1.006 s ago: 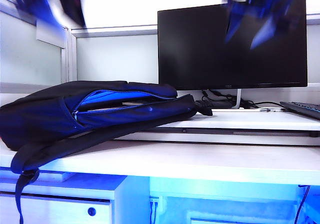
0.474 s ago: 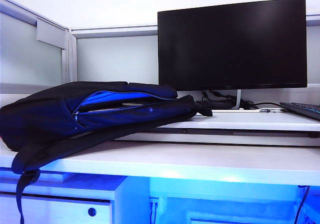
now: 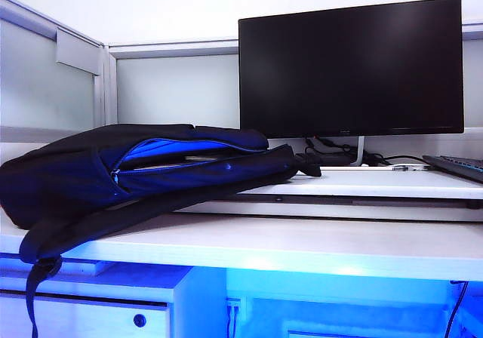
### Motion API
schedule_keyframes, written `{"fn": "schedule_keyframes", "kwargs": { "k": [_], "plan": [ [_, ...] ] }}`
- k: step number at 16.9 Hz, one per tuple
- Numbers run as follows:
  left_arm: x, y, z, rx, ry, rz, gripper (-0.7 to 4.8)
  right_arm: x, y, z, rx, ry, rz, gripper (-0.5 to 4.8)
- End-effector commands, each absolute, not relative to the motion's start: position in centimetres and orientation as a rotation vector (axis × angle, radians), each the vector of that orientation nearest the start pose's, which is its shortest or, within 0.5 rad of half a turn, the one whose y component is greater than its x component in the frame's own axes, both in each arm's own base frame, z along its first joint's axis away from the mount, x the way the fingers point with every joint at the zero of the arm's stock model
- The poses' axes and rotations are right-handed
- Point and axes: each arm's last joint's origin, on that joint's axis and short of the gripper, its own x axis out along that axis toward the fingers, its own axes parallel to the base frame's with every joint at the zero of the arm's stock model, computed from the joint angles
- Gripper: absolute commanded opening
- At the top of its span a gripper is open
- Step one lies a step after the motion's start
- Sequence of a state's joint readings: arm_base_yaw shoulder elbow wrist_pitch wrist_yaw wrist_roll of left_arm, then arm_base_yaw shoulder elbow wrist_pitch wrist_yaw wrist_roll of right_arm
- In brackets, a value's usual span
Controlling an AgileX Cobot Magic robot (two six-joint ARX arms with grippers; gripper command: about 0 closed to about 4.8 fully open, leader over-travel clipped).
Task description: Pick up the book on the desk and put it into the open backpack.
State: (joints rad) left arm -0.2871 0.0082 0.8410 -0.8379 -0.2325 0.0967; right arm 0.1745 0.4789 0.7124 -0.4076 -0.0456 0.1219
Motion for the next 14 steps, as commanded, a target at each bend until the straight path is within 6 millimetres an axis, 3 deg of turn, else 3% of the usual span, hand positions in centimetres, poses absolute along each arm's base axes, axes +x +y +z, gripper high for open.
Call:
{"fn": "schedule_keyframes", "kwargs": {
  "k": [1, 5, 7, 9, 12, 14],
  "plan": [
    [-0.5, 0.9, 30.4, 0.146, 0.117, -0.053, 2.54, 10.5, 2.0, 29.7, 0.137, 0.247, 0.204, 3.24],
    [2.9, -0.2, 27.7, 0.175, 0.076, -0.066, 2.37, 10.6, 2.0, 26.1, 0.137, 0.265, 0.179, 3.07],
    [4.4, -0.6, 26.7, 0.129, 0.008, -0.047, 2.36, 10.9, 2.0, 24.8, 0.136, 0.260, 0.171, 3.04],
    [6.3, -1.0, 24.4, 0.038, -0.022, -0.011, 2.35, 11.2, 1.9, 23.7, 0.134, 0.254, 0.142, 3.04],
    [7.2, -1.0, 22.7, -0.007, -0.010, 0.066, 1.44, 11.4, 1.8, 22.9, 0.128, 0.241, 0.082, 3.04],
    [7.5, -0.8, 22.2, -0.018, -0.007, 0.110, 1.43, 11.6, 1.8, 22.5, 0.128, 0.237, 0.079, 3.04]
  ]
}}
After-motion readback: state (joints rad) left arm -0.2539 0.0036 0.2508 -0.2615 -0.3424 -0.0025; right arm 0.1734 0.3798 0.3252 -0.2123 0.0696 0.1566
